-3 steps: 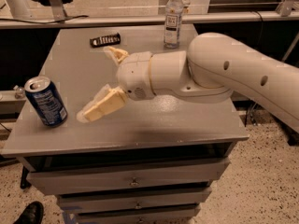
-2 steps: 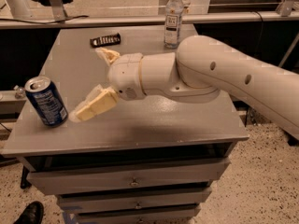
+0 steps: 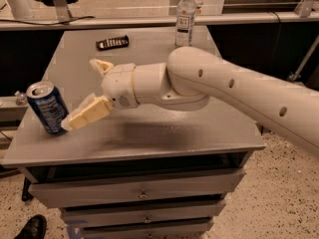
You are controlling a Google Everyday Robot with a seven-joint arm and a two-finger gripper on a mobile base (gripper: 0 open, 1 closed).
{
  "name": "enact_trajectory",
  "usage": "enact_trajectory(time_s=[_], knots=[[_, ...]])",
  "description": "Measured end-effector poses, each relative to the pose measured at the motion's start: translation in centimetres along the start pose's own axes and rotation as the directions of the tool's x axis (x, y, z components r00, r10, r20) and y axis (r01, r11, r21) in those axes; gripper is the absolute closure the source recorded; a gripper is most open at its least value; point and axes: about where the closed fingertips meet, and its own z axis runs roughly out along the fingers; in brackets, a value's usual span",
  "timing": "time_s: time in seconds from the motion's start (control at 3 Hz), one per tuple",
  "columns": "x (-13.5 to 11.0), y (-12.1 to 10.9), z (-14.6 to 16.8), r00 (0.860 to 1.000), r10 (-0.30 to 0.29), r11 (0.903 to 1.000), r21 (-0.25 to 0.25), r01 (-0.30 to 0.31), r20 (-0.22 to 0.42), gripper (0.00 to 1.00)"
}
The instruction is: Move pepsi can near blue plastic bottle
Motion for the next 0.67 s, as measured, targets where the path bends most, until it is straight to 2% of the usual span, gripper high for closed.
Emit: enact_trajectory(time_s=[0.67], knots=[[0.6,0.9,3.7,0.999,0.034,0.9966,-0.077,-0.032,0.029,0.0]])
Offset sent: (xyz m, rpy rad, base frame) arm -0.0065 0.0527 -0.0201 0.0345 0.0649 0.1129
